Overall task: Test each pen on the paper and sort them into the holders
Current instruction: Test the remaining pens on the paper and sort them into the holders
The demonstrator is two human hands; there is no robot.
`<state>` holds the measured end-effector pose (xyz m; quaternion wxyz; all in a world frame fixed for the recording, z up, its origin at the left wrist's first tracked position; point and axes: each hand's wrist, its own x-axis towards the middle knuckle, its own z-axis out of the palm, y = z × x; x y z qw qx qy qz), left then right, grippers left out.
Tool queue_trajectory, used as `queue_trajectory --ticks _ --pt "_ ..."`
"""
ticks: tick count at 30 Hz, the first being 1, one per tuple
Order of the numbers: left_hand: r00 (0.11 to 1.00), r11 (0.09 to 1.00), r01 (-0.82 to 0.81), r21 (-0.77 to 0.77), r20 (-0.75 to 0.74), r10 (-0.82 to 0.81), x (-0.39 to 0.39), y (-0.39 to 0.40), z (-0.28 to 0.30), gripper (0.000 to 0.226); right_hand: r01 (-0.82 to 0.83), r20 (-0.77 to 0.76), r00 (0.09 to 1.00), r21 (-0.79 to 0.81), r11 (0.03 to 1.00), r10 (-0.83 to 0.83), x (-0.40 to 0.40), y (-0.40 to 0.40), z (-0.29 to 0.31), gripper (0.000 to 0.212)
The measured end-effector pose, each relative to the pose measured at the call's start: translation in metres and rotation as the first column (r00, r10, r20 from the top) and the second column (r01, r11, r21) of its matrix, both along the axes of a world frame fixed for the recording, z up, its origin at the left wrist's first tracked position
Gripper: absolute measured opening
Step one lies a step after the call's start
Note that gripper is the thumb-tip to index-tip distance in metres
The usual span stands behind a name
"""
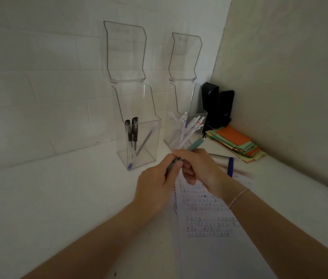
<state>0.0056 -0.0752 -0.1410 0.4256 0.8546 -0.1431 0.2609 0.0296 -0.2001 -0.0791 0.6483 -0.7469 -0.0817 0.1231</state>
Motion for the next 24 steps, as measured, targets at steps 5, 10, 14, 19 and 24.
queue_trajectory --ticks 5,10,14,19,24 --pt "0.996 0.997 0.072 -0.009 -0.056 -0.073 -0.008 -0.007 0.002 0.039 0.203 0.128 0.97 0.042 0.978 -0.206 -0.01 -0.015 0.009 0.043" --pt "0.992 0.973 0.047 0.228 -0.128 -0.018 -0.012 -0.005 -0.001 0.048 0.468 0.222 0.827 0.239 0.851 -0.517 -0.03 -0.07 0.02 0.029" --pt "0.987 0.914 0.143 0.379 -0.126 -0.102 -0.016 -0.008 -0.006 0.046 0.408 0.169 0.881 0.197 0.891 -0.441 -0.061 -0.095 0.006 0.018" --pt "0.982 0.839 0.183 0.512 -0.138 -0.13 -0.019 -0.009 -0.008 0.053 0.423 0.306 0.879 -0.143 0.895 -0.366 -0.088 -0.103 -0.032 0.015" --pt "0.985 0.761 0.175 0.625 -0.11 -0.136 -0.02 -0.011 -0.006 0.057 0.463 0.116 0.881 -0.005 0.887 -0.459 -0.095 -0.106 -0.051 0.025"
